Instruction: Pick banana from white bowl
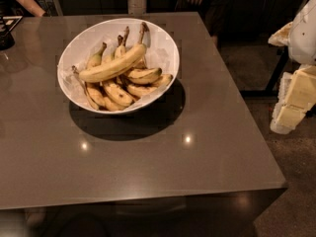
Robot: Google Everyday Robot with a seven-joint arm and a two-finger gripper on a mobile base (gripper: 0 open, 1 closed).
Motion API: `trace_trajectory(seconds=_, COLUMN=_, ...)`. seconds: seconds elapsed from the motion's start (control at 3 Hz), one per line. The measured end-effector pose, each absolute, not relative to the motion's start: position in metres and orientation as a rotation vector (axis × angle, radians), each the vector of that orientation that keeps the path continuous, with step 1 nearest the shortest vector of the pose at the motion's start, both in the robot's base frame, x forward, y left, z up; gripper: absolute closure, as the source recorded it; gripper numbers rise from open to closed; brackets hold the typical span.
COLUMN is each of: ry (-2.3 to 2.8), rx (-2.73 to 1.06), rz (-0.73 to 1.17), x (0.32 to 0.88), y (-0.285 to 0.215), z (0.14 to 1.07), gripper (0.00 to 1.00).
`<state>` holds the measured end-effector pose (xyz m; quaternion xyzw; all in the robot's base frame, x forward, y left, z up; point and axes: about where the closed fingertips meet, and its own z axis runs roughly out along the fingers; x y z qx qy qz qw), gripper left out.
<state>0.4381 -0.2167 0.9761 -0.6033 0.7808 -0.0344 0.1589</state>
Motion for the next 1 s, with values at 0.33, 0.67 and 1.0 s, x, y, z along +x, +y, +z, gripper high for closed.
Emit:
trace_trajectory(seconds=0.33, ry=2.23, rx=-1.725, rz=-0.099, x=0.438, y=-0.216, z=0.976, gripper=0.0)
trace_trajectory(seconds=0.67, ry=2.184, rx=-1.744, rz=-0.119, x=0.447, y=-0.203, z=0.983, gripper=0.0)
trace_trajectory(seconds=1.0, ry=2.136, rx=-1.817, rz=-0.163, x=0.464, y=-0.175, z=0.99, gripper=0.0)
